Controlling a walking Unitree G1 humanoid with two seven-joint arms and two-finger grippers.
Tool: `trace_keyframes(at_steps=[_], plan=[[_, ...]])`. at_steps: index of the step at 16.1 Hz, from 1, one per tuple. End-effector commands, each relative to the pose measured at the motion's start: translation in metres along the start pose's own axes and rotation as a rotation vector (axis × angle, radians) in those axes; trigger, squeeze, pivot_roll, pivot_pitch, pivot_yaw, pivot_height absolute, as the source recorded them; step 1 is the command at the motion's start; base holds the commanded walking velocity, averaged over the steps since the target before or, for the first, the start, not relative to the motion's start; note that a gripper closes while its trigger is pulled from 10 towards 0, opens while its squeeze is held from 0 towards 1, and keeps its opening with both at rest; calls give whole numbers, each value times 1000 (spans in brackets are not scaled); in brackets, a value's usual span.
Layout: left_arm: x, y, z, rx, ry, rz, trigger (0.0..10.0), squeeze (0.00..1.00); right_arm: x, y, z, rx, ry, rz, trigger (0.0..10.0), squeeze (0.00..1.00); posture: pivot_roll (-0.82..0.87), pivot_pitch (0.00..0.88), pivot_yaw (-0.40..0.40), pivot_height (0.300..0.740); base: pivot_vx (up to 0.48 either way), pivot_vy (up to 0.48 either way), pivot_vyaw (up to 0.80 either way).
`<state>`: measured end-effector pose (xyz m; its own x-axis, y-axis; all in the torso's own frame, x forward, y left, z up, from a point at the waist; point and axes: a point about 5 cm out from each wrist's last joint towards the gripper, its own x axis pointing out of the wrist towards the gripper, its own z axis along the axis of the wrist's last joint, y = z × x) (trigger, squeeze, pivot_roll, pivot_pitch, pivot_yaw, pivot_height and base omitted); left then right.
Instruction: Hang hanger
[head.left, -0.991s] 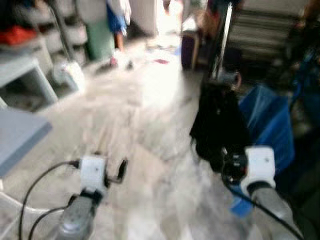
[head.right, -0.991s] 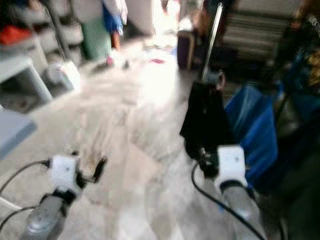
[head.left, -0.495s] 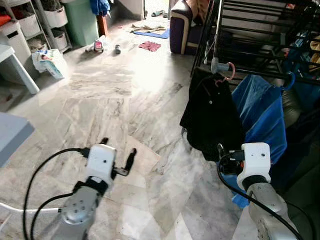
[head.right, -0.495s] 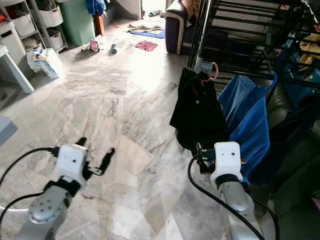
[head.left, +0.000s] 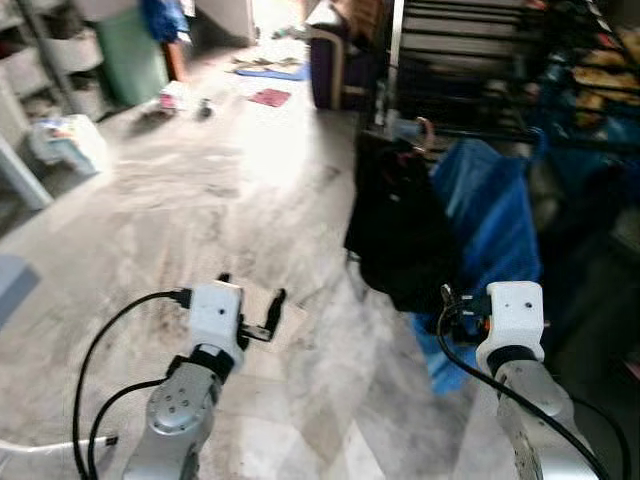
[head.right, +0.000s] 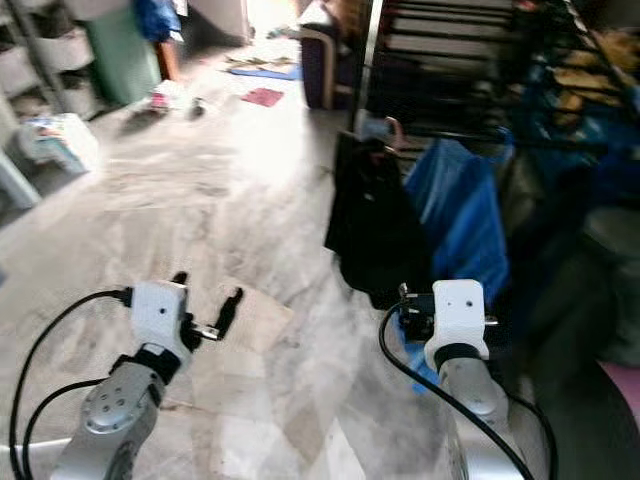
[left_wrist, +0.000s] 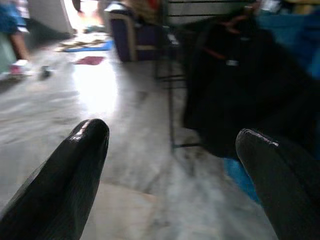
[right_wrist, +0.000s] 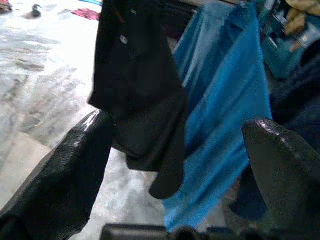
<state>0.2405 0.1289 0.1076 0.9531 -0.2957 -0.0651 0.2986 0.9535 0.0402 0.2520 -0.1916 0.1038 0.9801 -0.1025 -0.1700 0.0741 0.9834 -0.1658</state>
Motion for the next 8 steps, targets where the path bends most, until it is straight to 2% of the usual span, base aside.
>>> trace_keyframes(at_steps=[1,4,8], plan=[[-1,-1,-3,-10,10,-15,10000,0,2,-3,1,-1,1,-11,10000,0,8,40,-33,740,0,0,-800],[2,-3,-1,-28,2,-27,10000,0,4,-1,2,-5,-2,-11,10000,0,-12,43,-36,740,0,0,-800],[16,2,6,-60,-21,-31,10000,0,5,1,3,1,-6,-24,10000,0,-23,44,-22,740,284,0,-800]])
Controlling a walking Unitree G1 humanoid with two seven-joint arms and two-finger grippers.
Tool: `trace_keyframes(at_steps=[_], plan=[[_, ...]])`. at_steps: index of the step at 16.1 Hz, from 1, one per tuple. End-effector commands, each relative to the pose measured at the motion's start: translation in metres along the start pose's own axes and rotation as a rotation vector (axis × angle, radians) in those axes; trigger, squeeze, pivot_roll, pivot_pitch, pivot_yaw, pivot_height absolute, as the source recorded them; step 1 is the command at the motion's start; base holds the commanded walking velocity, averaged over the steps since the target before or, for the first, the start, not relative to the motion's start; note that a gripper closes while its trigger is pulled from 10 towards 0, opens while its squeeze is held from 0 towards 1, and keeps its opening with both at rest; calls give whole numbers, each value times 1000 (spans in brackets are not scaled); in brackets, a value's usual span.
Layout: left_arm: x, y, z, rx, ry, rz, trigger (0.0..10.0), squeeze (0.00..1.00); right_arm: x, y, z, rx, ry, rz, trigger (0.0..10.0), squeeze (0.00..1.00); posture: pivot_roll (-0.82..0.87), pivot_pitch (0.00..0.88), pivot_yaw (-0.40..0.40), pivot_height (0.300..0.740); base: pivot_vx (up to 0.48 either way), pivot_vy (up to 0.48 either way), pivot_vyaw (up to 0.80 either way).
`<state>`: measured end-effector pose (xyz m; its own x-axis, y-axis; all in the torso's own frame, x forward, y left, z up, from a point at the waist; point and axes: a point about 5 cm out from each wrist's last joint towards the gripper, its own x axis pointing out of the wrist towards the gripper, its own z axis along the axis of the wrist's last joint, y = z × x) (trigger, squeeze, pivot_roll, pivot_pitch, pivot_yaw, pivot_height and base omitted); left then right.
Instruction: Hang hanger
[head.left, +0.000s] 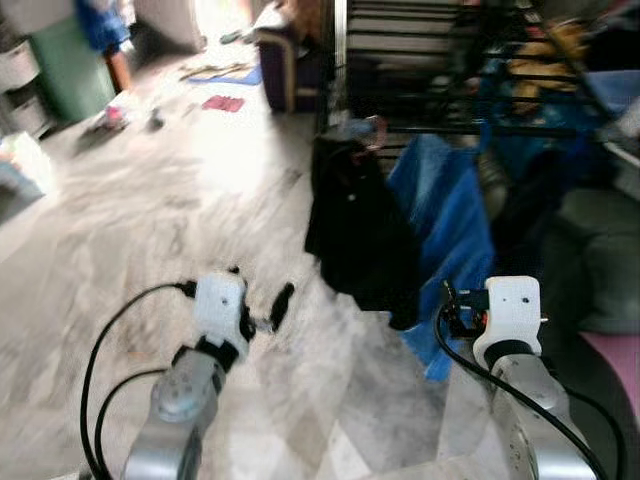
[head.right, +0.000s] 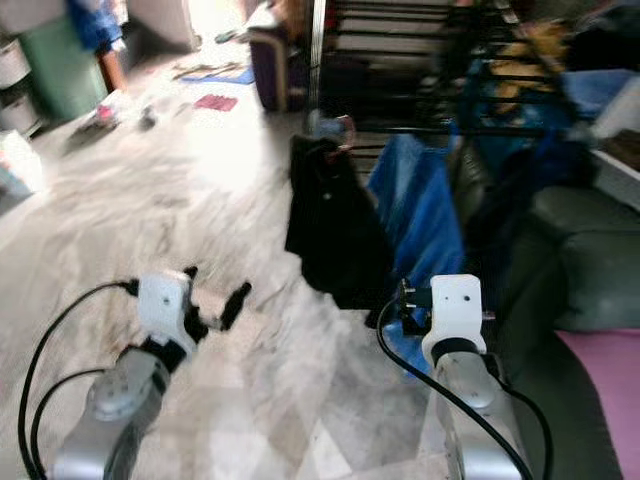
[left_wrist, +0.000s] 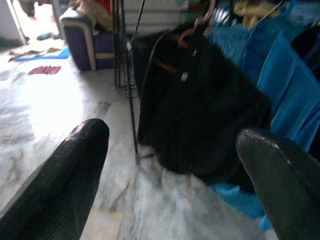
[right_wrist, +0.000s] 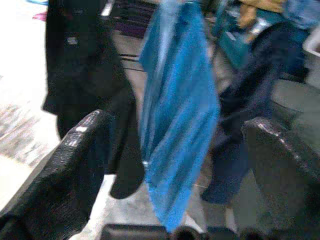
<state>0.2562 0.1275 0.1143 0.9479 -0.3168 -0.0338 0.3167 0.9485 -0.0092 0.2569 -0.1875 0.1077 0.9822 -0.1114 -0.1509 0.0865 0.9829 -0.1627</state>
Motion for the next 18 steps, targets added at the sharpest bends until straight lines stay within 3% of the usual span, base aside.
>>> trace_keyframes(at_steps=[1,7,11,18], plan=[[2,-2,0,-11,6,-15,10000,0,1,-2,-2,-3,11,-14,10000,0,-24,44,-20,740,281,0,-800],[1,-7,-3,-26,10,-47,10000,0,1,-5,-3,-5,10,-24,10000,0,-28,40,-19,740,295,0,-758],[2,-7,-4,-26,11,-47,10000,0,2,-3,-2,-12,8,-11,10000,0,-28,41,-26,740,322,0,0],[2,-9,-7,-35,27,-48,10000,0,-1,3,-7,-14,34,58,10000,0,-34,48,-23,740,289,383,0]])
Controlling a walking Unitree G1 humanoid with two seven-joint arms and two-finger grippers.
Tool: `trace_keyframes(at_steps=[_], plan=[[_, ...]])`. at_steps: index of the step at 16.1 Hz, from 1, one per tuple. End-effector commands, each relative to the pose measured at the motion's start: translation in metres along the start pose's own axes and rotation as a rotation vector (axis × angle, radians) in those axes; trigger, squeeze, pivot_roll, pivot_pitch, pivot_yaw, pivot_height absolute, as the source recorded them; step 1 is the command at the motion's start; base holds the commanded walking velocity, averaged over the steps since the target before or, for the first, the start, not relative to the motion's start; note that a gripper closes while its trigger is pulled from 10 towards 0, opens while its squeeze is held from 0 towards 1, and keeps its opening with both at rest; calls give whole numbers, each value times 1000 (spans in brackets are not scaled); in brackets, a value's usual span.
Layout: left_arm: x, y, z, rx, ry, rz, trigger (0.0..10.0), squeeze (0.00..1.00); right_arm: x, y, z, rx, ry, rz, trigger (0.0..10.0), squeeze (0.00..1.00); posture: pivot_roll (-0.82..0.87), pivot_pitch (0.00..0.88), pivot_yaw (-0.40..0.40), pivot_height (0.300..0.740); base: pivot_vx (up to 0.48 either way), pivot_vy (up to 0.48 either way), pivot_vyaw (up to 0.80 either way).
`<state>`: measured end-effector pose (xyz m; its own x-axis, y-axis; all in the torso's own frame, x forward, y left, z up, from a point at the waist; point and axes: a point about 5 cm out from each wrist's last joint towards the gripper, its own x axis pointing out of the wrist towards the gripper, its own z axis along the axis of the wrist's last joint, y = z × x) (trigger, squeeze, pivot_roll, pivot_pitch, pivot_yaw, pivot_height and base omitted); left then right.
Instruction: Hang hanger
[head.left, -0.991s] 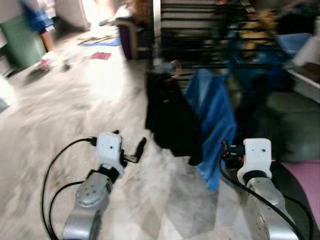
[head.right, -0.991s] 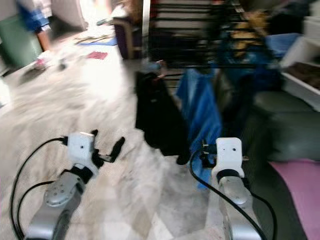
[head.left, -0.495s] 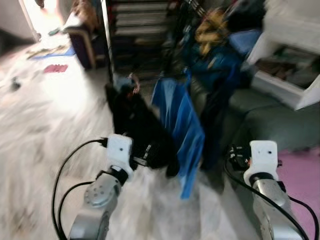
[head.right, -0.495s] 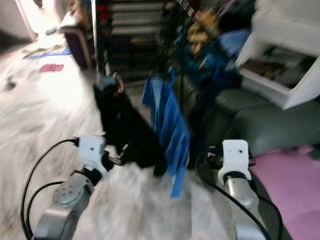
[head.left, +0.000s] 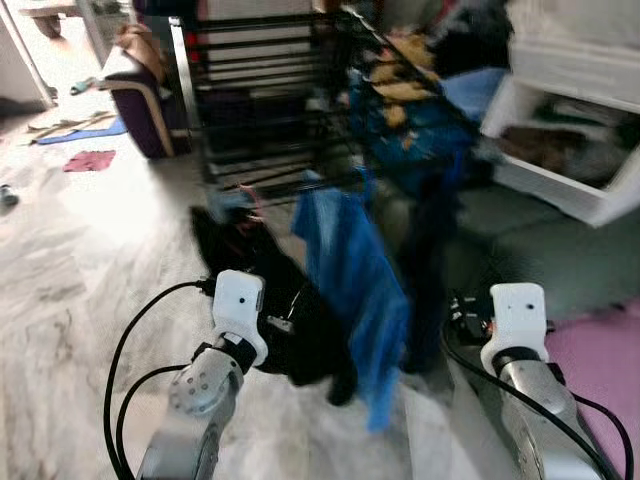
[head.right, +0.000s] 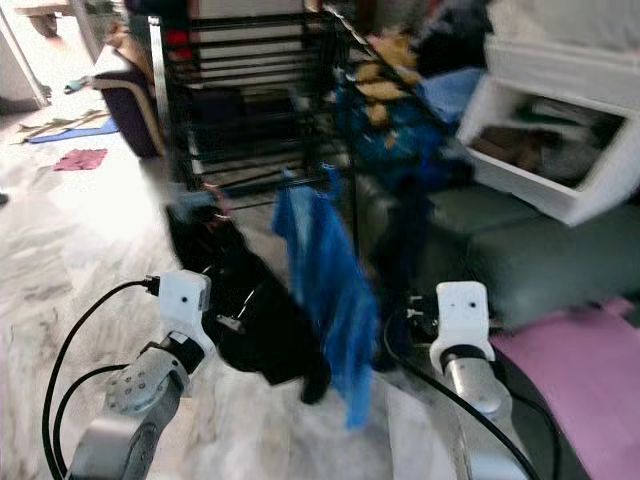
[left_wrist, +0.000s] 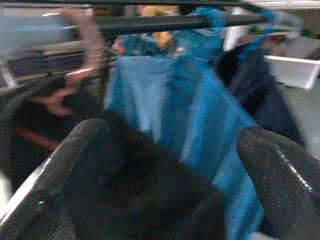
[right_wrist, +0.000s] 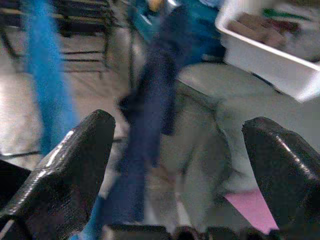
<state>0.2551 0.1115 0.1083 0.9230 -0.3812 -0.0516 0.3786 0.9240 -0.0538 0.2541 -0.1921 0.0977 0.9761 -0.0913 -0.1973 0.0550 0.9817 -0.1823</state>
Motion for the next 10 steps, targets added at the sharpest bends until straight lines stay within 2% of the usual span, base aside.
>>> trace_keyframes(at_steps=[1,4,8,10], plan=[[-2,6,0,9,11,19,10000,0,0,7,5,-2,-18,39,10000,0,-34,48,-23,740,262,405,0],[-2,7,-2,43,24,21,10000,0,-1,5,6,-17,-29,8,10000,0,-31,53,-19,740,260,404,763],[-2,11,-3,96,38,47,10000,0,1,1,5,-23,-25,-21,10000,0,-29,53,-15,740,466,0,0],[-2,9,-1,68,27,41,10000,0,1,1,4,-28,-21,-28,10000,0,-27,53,-15,740,412,0,0]])
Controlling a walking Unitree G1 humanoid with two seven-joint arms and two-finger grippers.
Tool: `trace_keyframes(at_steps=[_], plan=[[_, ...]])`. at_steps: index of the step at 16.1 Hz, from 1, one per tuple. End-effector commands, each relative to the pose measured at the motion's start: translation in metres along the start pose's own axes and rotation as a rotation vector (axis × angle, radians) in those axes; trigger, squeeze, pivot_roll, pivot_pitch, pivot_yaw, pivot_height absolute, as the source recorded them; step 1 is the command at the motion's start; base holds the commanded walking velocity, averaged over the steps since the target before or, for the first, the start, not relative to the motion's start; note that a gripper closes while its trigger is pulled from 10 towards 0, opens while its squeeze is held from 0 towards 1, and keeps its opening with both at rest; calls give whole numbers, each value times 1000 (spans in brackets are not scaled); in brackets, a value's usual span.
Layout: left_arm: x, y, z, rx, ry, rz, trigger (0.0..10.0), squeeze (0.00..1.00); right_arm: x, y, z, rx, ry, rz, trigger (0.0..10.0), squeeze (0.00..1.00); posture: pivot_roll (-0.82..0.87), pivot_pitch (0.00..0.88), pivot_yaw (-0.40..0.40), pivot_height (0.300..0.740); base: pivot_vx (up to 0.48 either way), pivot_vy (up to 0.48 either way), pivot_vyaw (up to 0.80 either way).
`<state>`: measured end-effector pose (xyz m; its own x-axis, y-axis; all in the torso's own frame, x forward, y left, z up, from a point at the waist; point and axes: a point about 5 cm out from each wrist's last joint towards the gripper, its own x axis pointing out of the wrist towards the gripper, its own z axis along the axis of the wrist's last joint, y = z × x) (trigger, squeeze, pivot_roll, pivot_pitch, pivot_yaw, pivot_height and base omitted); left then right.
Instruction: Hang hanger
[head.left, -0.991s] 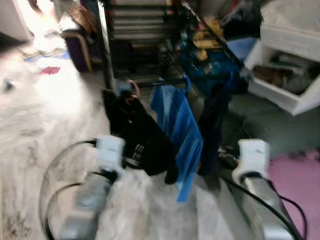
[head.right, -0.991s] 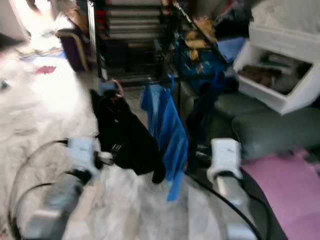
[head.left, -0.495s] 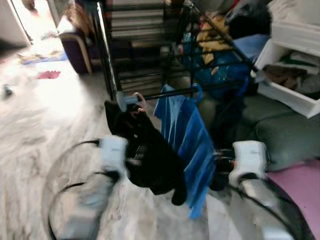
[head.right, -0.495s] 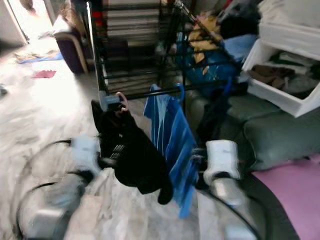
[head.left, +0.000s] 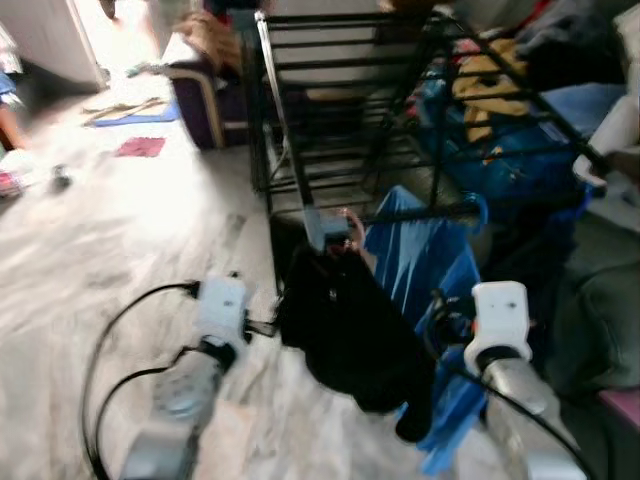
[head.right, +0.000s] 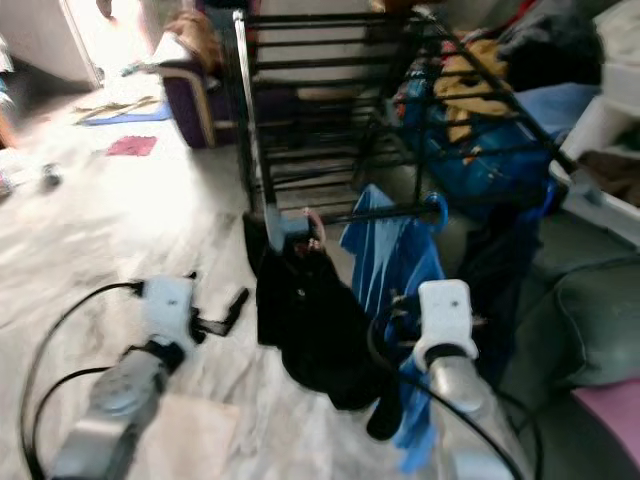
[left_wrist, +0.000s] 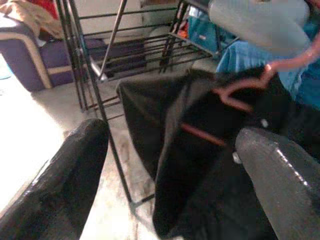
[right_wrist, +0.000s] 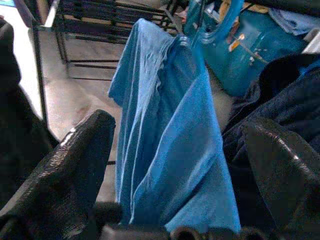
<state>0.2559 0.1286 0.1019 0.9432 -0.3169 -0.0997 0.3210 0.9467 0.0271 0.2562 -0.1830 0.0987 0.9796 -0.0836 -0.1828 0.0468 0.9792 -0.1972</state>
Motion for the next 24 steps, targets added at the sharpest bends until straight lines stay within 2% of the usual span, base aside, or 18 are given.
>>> trace_keyframes(at_steps=[1,5,11,17,19,21,24], plan=[[3,-8,5,5,-22,-26,10000,0,1,-8,1,-17,-5,-38,10000,0,-27,53,-15,740,244,0,0],[2,-10,6,-16,-33,-41,10000,0,1,-13,0,-37,-5,-78,10000,0,-26,56,-16,740,0,0,0],[2,-11,7,-24,-36,-51,10000,0,0,-28,-7,-105,33,-187,10000,0,-27,58,-17,740,0,0,0],[-1,-7,5,-4,-22,-50,10000,0,-20,-48,-21,-150,77,-285,10000,0,-36,64,-10,740,0,0,0],[-2,-6,4,7,-16,-55,10000,0,-19,-54,-30,-125,126,-249,10000,0,-38,65,-1,740,0,0,0],[-2,-6,3,10,-13,-60,10000,0,-17,-53,-32,-103,136,-201,10000,0,-38,65,-1,740,0,0,0],[-2,-7,3,16,-10,-64,10000,0,-20,-57,-41,-135,185,-119,10000,0,-34,68,1,740,0,0,0]])
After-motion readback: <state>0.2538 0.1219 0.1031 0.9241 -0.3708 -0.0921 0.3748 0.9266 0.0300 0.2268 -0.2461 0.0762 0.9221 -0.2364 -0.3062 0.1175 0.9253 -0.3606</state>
